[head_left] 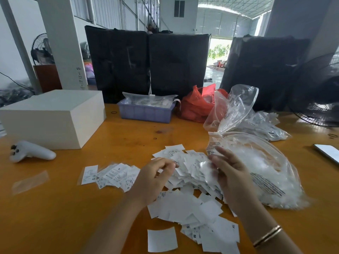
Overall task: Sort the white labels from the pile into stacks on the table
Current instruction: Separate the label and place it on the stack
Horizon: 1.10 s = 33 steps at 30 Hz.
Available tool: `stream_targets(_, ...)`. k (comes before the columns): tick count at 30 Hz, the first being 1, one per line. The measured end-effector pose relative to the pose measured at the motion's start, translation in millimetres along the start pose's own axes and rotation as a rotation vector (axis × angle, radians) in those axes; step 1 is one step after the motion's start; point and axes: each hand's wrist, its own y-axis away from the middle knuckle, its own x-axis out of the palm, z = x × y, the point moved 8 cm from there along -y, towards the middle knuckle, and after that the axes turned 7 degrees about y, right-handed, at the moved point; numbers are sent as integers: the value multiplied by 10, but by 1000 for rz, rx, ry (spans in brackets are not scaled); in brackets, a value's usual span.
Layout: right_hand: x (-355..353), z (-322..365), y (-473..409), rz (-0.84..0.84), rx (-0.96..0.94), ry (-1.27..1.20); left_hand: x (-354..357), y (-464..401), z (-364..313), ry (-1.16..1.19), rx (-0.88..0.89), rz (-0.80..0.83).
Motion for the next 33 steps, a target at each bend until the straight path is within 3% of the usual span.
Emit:
stream_targets(3, 157, -197, 51, 36, 93, -87, 101, 17, 27, 147, -52, 122)
stream_targets(7, 268, -305, 130, 53, 89, -41, 190, 62, -6, 160, -70, 220)
stream_targets(13, 406, -377, 191, 115, 91, 15, 261, 65, -42, 36, -67, 215)
stream_targets(17, 419, -399, 189, 150, 91, -18, 186, 42, -2, -25, -60, 114)
stream_targets(26, 415, -481, 195, 153, 44, 510, 60, 31, 10, -152, -41, 28)
stream_targets(28, 396, -488, 193, 162, 24, 563, 26, 22, 11, -106, -61, -25)
stream_targets(33, 410, -480, 195, 161, 68, 358, 64, 41, 75, 293, -237, -44)
